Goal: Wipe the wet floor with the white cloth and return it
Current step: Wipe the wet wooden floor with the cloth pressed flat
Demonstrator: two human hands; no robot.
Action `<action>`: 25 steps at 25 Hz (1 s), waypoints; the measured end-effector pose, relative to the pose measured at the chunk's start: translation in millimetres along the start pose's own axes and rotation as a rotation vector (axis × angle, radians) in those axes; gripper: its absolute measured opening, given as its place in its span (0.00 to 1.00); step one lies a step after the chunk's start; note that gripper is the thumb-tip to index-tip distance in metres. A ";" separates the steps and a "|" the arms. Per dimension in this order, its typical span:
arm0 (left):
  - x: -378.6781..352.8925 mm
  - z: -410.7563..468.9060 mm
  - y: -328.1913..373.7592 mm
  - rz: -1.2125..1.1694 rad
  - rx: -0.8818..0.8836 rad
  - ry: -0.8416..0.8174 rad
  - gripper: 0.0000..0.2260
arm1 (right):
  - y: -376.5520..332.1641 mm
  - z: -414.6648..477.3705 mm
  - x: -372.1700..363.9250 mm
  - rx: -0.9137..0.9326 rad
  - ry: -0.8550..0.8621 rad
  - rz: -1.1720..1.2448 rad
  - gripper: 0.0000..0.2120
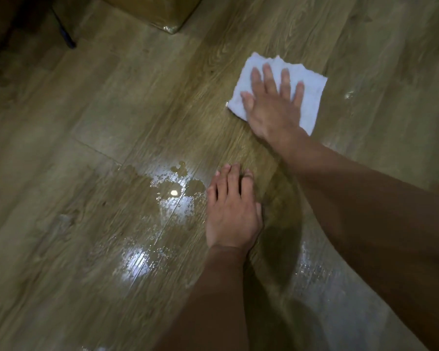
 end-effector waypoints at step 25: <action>69.4 -9.2 -155.6 0.015 -0.239 0.008 0.22 | -29.1 -54.8 -3.7 0.284 0.035 -0.168 0.30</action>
Point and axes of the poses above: each hand's wrist, its own z-axis towards the middle knuckle, its own x-axis out of the back of the hand, y = z × x, the point moved 2 cm from there along z, towards the middle knuckle, and after that the axes turned 6 degrees about -z, right-handed, at the moved point
